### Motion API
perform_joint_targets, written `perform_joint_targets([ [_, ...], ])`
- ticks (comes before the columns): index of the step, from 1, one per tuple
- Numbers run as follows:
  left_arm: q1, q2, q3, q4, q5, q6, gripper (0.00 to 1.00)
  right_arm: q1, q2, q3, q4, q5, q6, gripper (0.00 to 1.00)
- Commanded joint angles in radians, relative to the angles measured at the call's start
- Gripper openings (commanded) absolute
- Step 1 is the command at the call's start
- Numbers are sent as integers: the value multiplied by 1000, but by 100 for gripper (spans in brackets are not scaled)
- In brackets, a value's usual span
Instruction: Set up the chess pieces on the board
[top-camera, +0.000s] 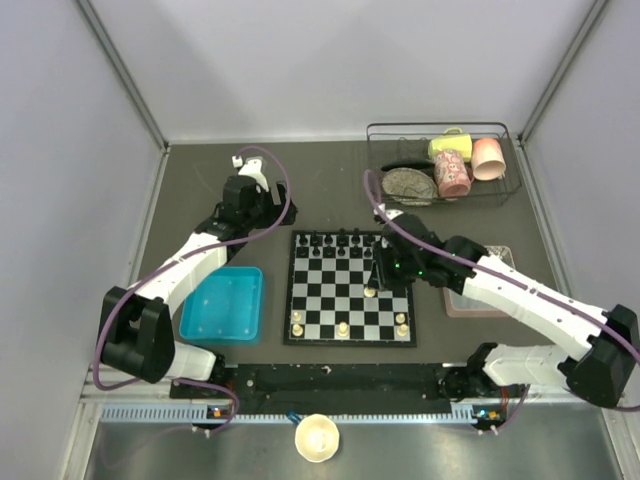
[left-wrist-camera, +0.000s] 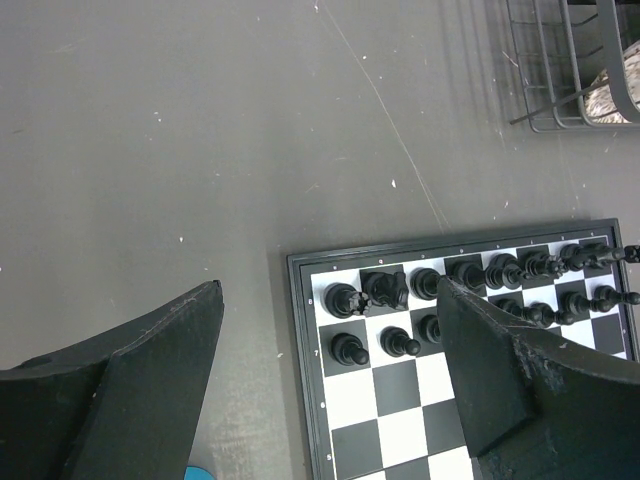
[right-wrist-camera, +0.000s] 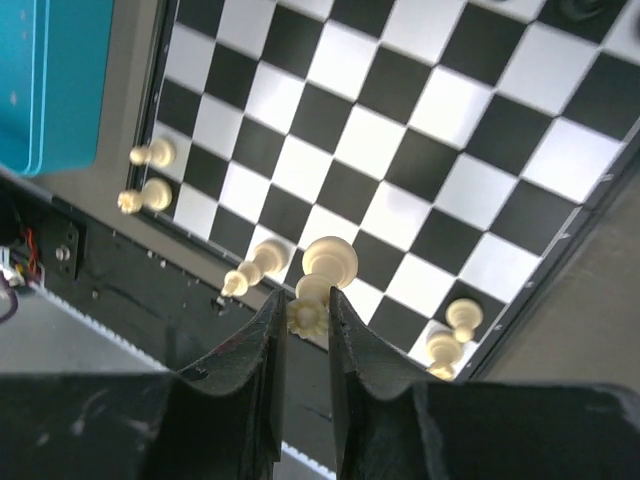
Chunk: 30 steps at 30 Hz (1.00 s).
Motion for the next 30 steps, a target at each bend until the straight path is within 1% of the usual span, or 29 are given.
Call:
perform_joint_targets([
  [1,4,-14,19,27,14,-6,91,108,44,10,-12,50,77,0],
  [2,4,-14,19,27,14,-6,91,137,47,11,-14,56,83,0],
  [5,4,-14,17,27,14,-6,91,174,67,4,-12,80,108,0],
  [10,4,-14,17,27,26,-4,91,217,100,-1,-12,123,134,0],
  [15,4,-12,20,27,40,2,91,295,156,-2,-9,198,165,0],
  [30,4,-9,17,29,46,0,91,335,162,-78,45,208,224,0],
])
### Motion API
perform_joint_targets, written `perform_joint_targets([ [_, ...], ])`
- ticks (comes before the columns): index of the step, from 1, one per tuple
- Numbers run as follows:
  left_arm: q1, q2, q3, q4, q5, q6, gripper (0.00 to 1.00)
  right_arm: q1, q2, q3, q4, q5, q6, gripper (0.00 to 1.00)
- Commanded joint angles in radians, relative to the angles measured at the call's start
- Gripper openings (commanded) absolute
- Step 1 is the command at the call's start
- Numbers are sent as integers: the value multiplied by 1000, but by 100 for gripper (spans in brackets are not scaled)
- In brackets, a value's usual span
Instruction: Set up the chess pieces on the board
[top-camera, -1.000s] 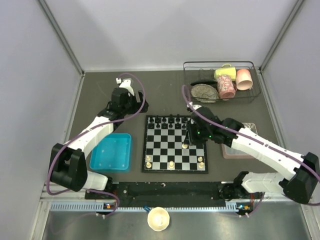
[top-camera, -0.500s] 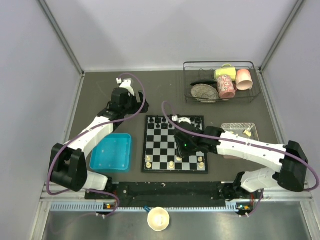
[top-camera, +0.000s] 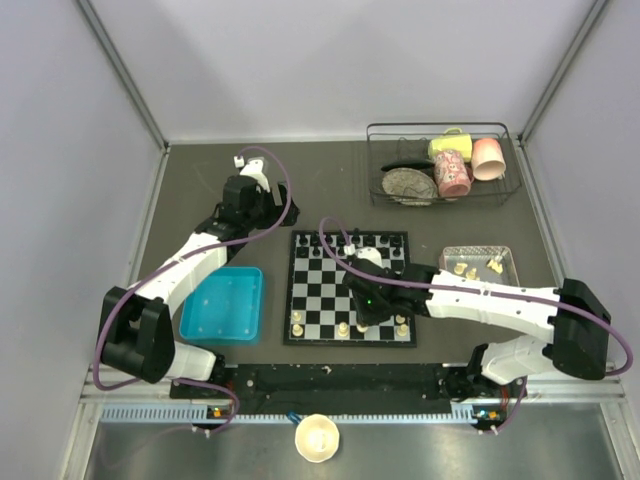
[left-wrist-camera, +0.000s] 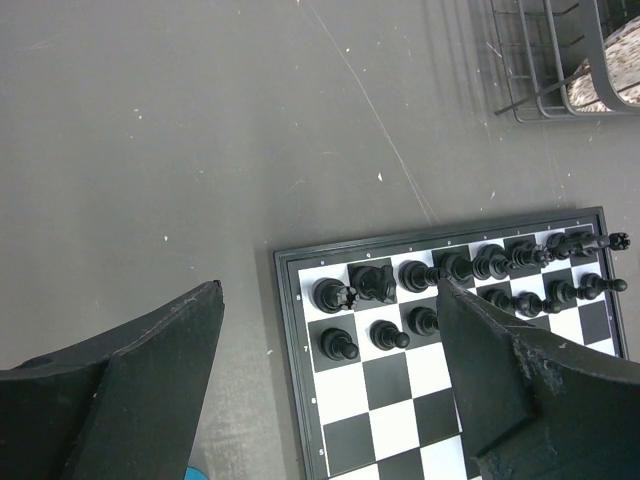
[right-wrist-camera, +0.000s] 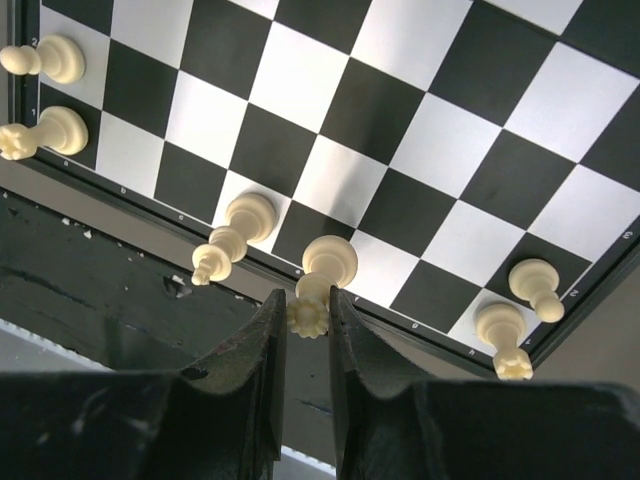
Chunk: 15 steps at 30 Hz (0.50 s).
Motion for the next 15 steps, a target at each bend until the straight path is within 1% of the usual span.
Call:
perform_joint_targets([
  [1,3,-11,16,29,9,2,91,29,-3,-13,41,24,36,0],
  [15,2,-11,14,30,12,0,91,55,18,-27,75,23,59,0],
])
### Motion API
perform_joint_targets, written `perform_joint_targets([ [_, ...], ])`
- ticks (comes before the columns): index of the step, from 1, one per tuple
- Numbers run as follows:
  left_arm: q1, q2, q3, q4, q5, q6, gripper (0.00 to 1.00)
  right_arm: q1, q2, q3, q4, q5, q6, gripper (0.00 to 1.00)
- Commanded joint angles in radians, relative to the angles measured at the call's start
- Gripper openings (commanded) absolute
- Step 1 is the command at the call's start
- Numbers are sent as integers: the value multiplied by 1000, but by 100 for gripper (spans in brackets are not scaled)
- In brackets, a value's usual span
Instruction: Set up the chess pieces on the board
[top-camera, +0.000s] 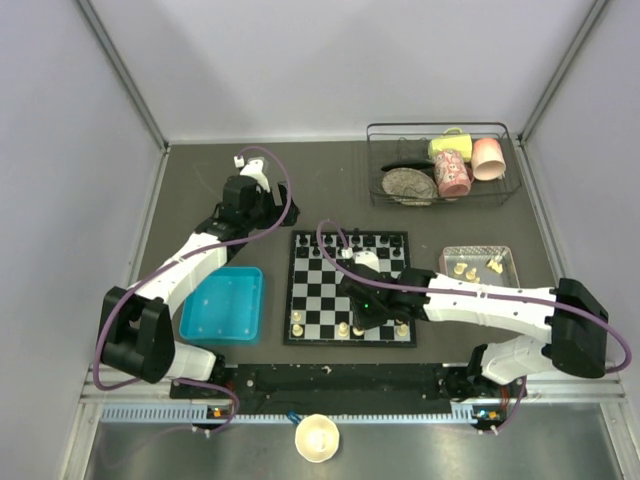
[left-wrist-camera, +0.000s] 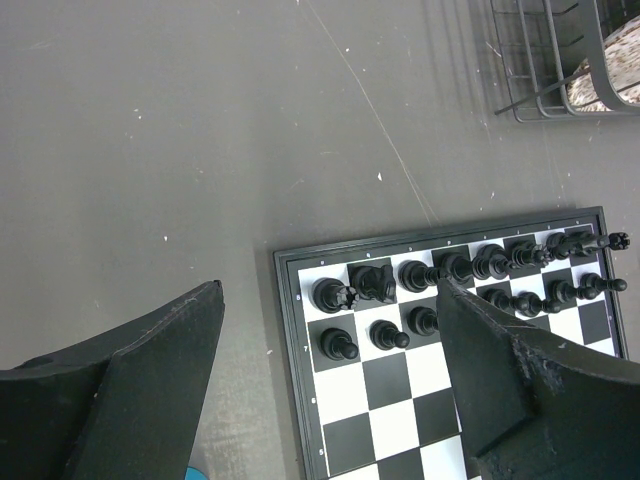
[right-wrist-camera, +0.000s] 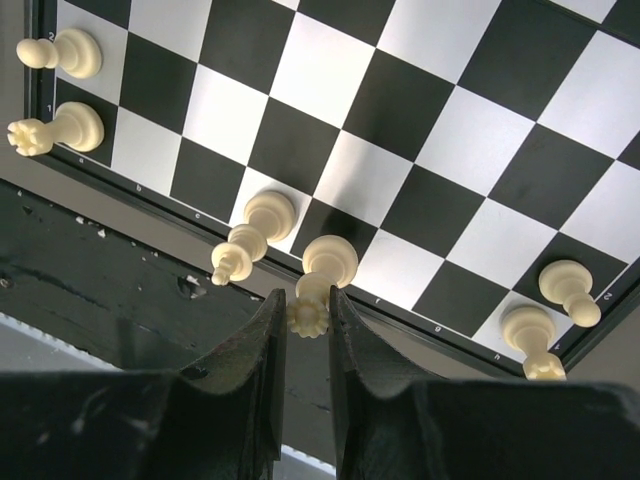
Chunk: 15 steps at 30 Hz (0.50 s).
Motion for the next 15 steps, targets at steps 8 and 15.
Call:
perform_joint_targets([
  [8,3,-9,14,30,14,0,91,22,16,-31,62,22,38,0],
  [15,3,-11,14,30,13,0,91,20,21,-34,71,26,42,0],
])
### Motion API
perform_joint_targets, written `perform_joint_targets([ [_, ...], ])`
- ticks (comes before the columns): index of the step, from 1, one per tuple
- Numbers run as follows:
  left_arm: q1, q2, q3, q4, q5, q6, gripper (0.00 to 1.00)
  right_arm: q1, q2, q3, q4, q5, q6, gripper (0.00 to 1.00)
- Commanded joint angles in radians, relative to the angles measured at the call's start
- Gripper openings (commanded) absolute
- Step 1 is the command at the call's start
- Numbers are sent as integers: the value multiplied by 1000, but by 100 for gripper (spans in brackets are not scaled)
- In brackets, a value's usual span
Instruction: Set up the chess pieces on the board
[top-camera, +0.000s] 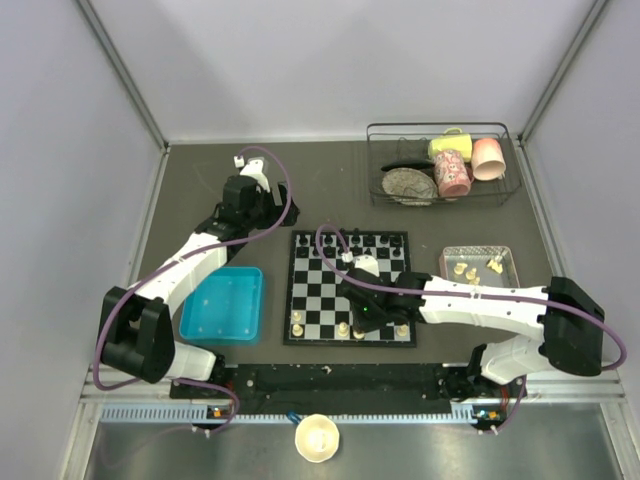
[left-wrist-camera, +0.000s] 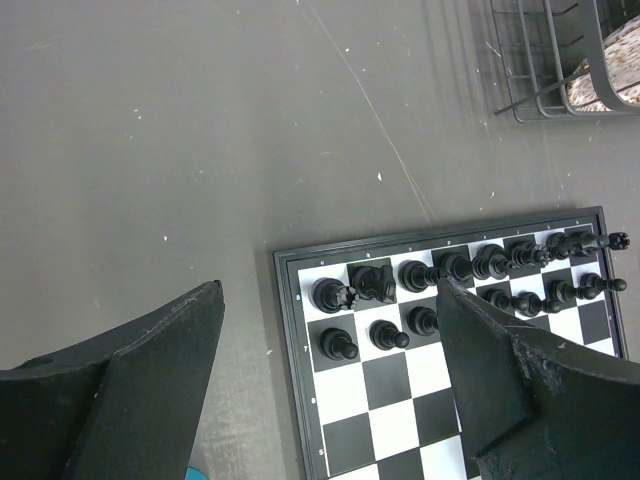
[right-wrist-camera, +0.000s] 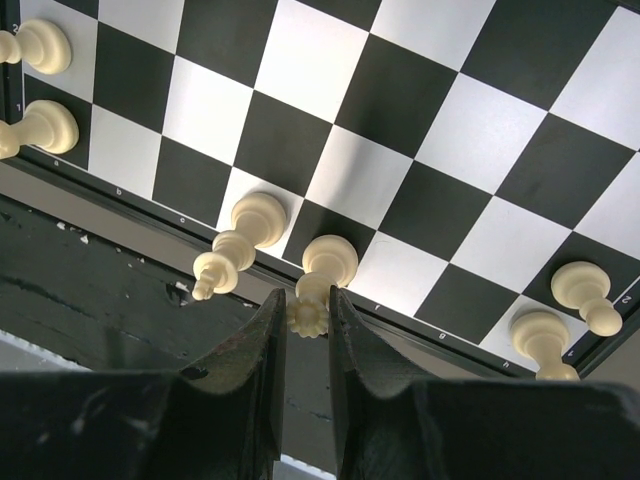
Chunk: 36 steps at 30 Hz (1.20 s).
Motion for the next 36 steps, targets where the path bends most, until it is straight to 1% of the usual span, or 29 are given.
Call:
perform_joint_targets([
  [1,3,-9,16,30,11,0,91,14,-4,-2,35,28,18,0],
  [8,3,-9,14,30,11,2,91,14,-14,-10,45,48,32,0],
  [36,3,-8,16,33,15,2,91,14,-1,-38,60,45,41,0],
])
